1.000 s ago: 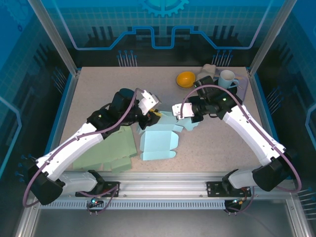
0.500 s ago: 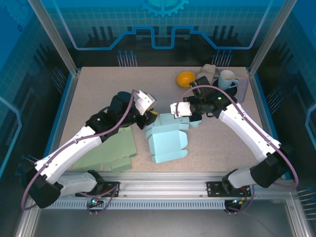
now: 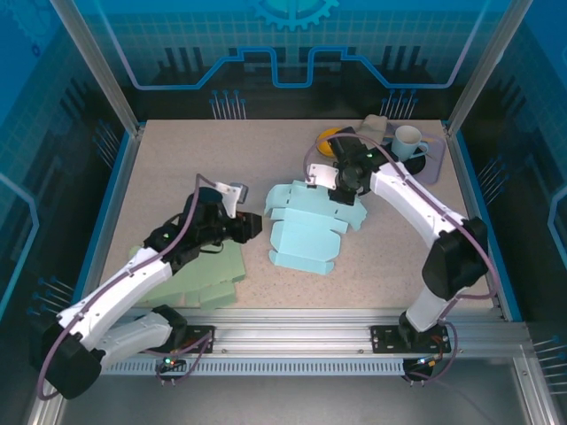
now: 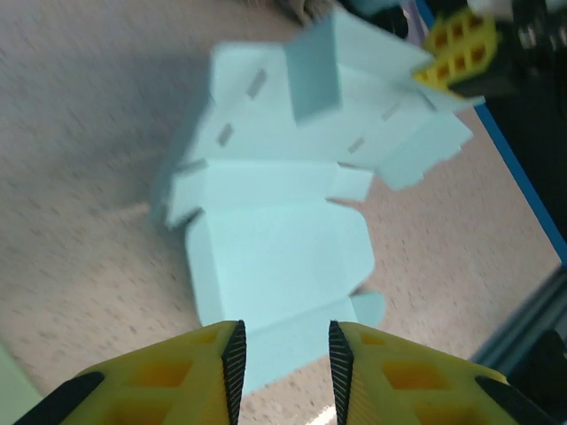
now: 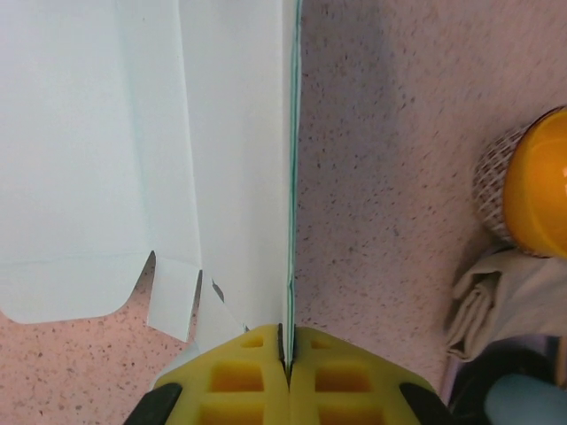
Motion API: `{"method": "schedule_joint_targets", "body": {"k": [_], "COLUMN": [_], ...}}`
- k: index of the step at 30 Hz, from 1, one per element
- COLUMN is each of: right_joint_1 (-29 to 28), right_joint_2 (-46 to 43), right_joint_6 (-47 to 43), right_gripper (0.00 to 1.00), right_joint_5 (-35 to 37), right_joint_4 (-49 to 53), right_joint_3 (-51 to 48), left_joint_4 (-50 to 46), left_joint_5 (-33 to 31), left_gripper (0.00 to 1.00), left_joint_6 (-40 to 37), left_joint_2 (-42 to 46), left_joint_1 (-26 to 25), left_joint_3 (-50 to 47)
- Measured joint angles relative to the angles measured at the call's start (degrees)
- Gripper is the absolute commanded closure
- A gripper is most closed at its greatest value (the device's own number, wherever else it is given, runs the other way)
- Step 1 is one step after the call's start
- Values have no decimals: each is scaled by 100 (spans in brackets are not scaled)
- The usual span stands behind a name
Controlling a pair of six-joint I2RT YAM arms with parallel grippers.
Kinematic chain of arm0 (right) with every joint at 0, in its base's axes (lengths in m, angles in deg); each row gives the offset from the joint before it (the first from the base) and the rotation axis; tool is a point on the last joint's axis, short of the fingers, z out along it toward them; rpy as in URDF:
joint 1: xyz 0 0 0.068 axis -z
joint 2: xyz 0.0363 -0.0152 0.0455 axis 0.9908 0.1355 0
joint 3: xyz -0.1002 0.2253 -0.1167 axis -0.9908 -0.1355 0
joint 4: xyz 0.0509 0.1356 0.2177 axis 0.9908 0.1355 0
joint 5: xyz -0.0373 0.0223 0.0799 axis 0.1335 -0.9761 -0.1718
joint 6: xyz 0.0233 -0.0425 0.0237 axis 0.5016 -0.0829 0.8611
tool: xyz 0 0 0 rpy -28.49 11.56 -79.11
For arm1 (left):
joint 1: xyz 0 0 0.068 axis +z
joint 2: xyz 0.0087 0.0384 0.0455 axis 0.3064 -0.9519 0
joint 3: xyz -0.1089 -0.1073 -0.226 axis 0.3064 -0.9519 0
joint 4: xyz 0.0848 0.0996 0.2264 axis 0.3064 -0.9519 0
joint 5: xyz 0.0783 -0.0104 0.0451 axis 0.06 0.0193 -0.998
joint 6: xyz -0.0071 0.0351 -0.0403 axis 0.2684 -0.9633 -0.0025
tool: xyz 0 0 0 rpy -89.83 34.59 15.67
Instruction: Fold the paper box
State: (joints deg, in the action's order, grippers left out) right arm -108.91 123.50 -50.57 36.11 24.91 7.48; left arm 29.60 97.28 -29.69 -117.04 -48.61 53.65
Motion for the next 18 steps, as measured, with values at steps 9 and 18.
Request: {"method": "schedule_joint_targets", "body": {"k": [9, 18], "right_joint_1": [149, 332], "right_joint_2": [240, 240], "right_joint_6": [437, 466], "right_gripper": [100, 100], "right_joint_5": [-476, -863], "right_joint_4": [-2, -138], "right_joint_3": [0, -262], "left_joint_4": [1486, 2251], "left_joint_5": [382, 551], "left_gripper": [67, 65], "left_joint_6": [557, 754], "left_joint_2": [-1032, -2339], "left_joint_1": [-101, 328], "left_joint_3": [-68, -26]}}
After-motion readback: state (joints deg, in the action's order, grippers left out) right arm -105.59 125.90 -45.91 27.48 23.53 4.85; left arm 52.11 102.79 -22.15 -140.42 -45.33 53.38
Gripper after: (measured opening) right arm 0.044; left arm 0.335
